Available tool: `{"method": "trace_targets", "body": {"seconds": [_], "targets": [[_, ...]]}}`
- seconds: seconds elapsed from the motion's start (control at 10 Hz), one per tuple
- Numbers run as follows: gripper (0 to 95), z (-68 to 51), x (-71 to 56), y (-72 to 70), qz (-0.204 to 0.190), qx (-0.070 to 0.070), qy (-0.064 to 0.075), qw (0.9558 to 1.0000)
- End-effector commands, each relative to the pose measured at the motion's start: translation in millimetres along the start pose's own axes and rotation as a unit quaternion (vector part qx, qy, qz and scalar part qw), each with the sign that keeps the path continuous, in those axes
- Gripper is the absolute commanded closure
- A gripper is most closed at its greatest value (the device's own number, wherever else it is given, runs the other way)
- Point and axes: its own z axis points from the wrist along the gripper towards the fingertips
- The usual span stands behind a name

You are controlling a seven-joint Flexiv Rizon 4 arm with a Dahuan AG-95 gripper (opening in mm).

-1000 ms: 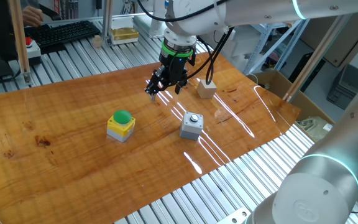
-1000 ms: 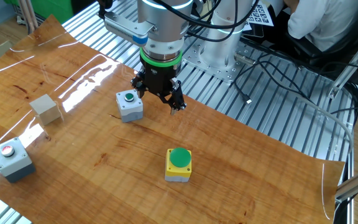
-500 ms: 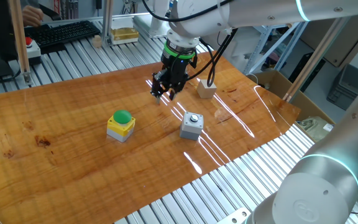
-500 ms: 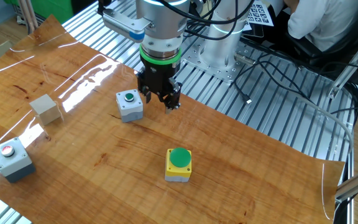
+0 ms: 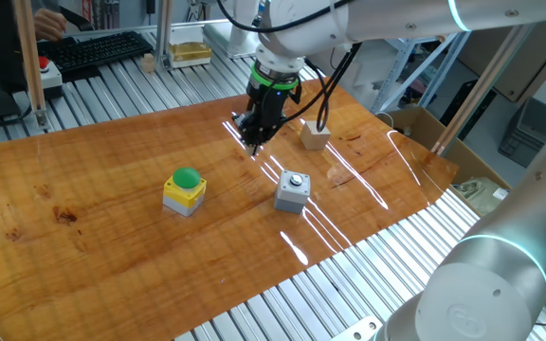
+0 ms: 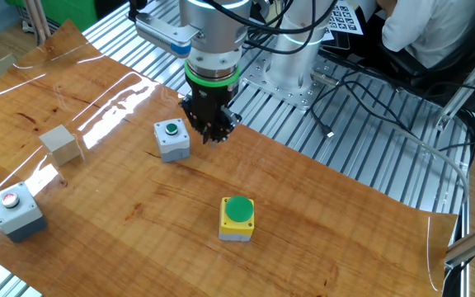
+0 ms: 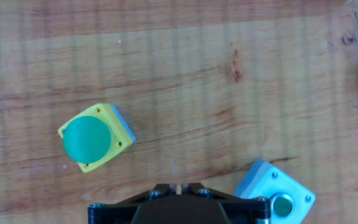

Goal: Pick up the small block on the left and move it to the right

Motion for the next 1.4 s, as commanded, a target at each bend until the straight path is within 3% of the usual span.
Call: {"method": "trace_targets", "body": {"seconds": [0.1,0.4,0.7,1.2,1.4], "targets": [[95.0,4.5,-2.4,-8.1,-0.013,-0.004,-0.002,0.9999],[95.0,12.7,-6.3,-22.1,-0.013,-0.004,-0.007,0.9999],[95.0,23.3,-15.6,-45.5,-0.025,-0.005,-0.007,0.9997],[95.0,35.2,-34.0,-75.0,-0.022,0.001,-0.006,0.9997],[95.0,39.6,-47.7,-86.3,-0.025,0.001,-0.006,0.9997]]}}
